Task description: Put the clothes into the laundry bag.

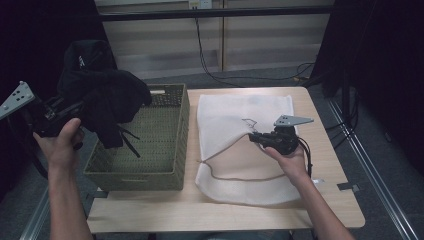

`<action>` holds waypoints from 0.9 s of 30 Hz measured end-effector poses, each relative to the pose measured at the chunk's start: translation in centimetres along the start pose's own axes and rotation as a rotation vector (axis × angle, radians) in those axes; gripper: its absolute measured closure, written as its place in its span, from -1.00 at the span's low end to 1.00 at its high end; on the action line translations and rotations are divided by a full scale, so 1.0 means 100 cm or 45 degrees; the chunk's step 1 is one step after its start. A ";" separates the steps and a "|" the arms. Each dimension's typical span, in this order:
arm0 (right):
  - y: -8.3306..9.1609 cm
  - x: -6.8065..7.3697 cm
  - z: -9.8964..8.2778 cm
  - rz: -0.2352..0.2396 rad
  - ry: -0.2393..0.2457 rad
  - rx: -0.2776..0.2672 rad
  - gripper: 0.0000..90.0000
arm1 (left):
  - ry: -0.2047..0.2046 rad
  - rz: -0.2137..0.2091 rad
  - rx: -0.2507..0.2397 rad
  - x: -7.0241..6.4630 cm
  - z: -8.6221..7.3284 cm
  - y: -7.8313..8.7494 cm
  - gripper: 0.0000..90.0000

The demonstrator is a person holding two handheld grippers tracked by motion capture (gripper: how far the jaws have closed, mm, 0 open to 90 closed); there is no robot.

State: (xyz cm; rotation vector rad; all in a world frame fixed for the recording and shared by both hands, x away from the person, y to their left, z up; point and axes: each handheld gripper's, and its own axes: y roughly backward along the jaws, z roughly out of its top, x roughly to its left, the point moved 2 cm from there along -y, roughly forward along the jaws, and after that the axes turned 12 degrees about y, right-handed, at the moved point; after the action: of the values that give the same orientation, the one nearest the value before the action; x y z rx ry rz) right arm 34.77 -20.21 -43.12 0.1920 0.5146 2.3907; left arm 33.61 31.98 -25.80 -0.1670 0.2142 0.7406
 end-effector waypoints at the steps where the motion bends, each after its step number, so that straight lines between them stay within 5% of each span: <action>1: 0.000 0.000 0.000 0.000 -0.002 -0.001 0.94 | -0.013 -0.004 0.001 -0.002 0.001 0.001 0.41; 16: 0.000 0.000 0.000 0.001 0.001 0.001 0.94 | -0.067 -0.090 -0.035 -0.035 0.011 -0.004 0.41; 27: 0.000 0.000 0.000 -0.003 0.003 0.004 0.94 | -0.080 -0.182 0.051 -0.050 -0.001 -0.031 0.40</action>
State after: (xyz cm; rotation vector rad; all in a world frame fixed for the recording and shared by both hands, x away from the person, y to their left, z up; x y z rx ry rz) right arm 34.73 -20.19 -43.06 0.1894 0.5191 2.3885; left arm 32.07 26.46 -24.43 -0.1196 0.1555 0.5985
